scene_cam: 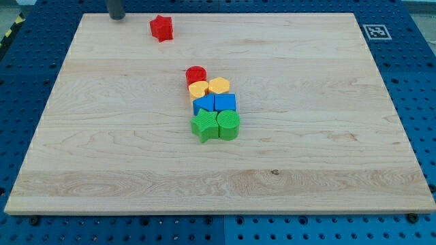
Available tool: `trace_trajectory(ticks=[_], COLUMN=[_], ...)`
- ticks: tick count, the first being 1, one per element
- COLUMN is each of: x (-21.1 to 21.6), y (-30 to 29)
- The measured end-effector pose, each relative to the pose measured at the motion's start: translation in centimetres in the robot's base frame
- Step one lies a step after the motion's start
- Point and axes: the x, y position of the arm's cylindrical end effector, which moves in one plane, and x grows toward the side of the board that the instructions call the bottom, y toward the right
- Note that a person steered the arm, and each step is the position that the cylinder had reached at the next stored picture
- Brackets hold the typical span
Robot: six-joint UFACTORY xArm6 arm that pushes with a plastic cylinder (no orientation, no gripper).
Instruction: Move red star towards center
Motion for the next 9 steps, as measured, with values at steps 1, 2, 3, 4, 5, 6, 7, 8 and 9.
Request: trace_trajectory(ticks=[1,2,3,4,5,6,7,8,9], x=[2.0,3.0,4.9,5.1,5.1,5.9,6.6,6.6,6.9], y=[5.1,5.9,6.4,6.6,6.6,6.9,7.3,7.3,7.3])
